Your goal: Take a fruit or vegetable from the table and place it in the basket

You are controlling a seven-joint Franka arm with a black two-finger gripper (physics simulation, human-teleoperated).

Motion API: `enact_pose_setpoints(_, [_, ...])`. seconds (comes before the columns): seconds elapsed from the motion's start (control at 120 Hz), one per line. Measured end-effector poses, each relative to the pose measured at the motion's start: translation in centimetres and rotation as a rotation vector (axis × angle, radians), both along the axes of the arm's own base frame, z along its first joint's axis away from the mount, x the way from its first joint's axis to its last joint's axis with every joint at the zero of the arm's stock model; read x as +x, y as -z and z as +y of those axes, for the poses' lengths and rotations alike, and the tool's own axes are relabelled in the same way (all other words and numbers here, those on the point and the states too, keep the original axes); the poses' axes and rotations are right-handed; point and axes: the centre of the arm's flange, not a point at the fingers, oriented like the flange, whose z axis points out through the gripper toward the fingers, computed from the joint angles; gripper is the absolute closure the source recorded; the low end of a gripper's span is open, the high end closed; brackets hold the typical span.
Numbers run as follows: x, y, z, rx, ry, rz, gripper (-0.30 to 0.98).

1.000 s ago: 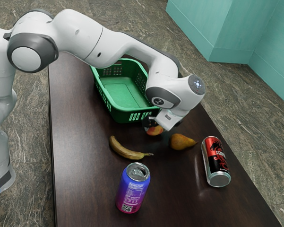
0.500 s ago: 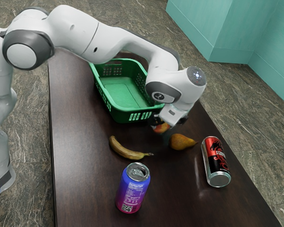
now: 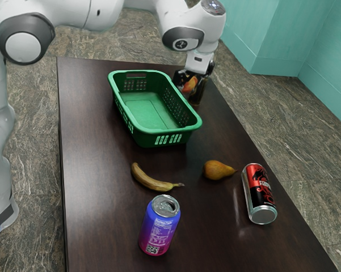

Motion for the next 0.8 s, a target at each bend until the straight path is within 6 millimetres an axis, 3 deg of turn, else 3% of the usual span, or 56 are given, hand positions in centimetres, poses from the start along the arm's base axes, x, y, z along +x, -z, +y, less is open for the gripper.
enact_pose_setpoints(0.075, [-1.3,1.1,5.8,-0.014,-0.099,0.022,0.43])
enact_pose_setpoints(0.142, [-1.9,2.0,8.0,-0.025,-0.136,0.041,0.43])
enact_pose_setpoints(0.325, [-0.7,4.0,4.8,-0.045,-0.075,0.083,0.42])
enact_pose_setpoints(0.533, [-1.8,5.2,6.8,-0.063,-0.104,0.108,0.43])
enact_pose_setpoints(0.642, [-1.6,5.9,6.7,-0.065,-0.101,0.128,0.22])
enact_pose_setpoints(0.8, [-1.9,6.0,7.1,-0.07,-0.11,0.144,0.09])
